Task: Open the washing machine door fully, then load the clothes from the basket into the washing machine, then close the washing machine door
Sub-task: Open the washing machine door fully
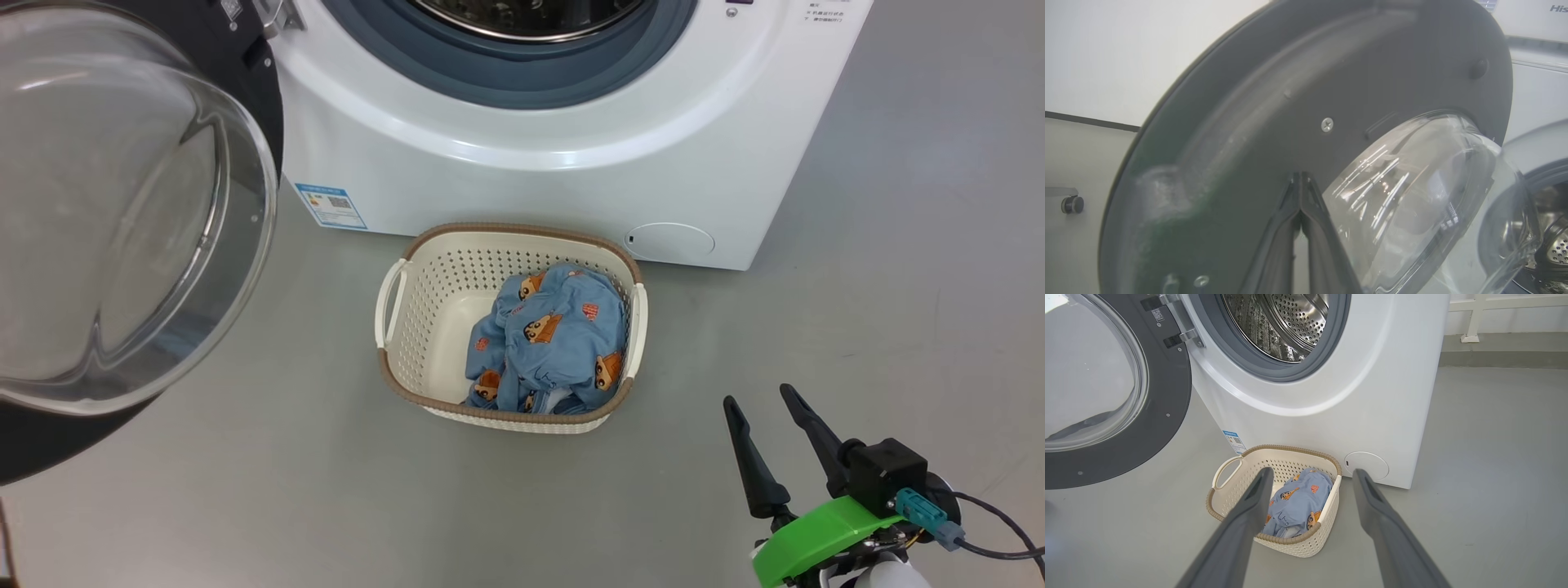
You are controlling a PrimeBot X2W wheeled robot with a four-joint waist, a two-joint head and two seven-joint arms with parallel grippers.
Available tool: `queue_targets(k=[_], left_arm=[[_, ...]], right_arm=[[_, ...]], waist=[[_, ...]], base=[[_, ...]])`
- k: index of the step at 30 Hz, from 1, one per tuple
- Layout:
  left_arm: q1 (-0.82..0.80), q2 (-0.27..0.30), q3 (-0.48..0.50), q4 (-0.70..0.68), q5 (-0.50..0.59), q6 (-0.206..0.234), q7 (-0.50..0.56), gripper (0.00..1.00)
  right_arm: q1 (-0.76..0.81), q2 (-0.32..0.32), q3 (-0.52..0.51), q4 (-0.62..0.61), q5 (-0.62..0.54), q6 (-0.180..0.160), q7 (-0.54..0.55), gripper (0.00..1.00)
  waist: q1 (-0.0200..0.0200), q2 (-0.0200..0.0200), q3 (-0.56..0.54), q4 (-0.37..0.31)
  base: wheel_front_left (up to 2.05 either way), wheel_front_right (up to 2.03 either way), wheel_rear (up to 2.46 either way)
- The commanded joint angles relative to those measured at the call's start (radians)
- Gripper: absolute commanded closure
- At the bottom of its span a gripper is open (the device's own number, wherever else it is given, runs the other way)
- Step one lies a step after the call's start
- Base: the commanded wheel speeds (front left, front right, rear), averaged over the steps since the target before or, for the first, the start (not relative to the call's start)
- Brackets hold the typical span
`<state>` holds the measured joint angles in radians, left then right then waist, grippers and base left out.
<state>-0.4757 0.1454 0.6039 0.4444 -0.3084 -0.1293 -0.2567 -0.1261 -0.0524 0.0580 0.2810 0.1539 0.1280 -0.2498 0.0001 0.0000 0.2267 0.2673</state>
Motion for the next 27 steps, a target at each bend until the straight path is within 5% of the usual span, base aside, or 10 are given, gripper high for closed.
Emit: queue_targets(k=[1, 12, 25, 27], left_arm=[[0.037, 0.032, 0.005, -0.055, -0.006, -0.001, -0.005, 1.00], [0.221, -0.082, -0.134, -0.322, -0.017, -0.001, -0.005, 1.00], [0.328, -0.095, -0.270, -0.396, -0.018, -0.001, -0.005, 1.00], [0.342, -0.095, -0.298, -0.408, -0.029, -0.001, -0.005, 0.00]], right_arm=[[-0.015, 0.002, 0.029, -0.024, 0.005, 0.003, -0.012, 0.00], [-0.003, 0.002, 0.036, -0.020, 0.026, 0.003, -0.012, 0.00], [0.020, 0.002, 0.045, -0.024, 0.036, 0.003, -0.012, 0.00], [0.022, 0.002, 0.048, -0.028, 0.037, 0.003, -0.012, 0.00]], waist=[[0.0000, 0.0000, -0.004, 0.001], [0.0000, 0.0000, -0.046, -0.006], [0.0000, 0.0000, -0.086, -0.042], [0.0000, 0.0000, -0.090, -0.054]], base=[[0.00, 0.00, 0.00], [0.00, 0.00, 0.00], [0.00, 0.00, 0.00], [0.00, 0.00, 0.00]])
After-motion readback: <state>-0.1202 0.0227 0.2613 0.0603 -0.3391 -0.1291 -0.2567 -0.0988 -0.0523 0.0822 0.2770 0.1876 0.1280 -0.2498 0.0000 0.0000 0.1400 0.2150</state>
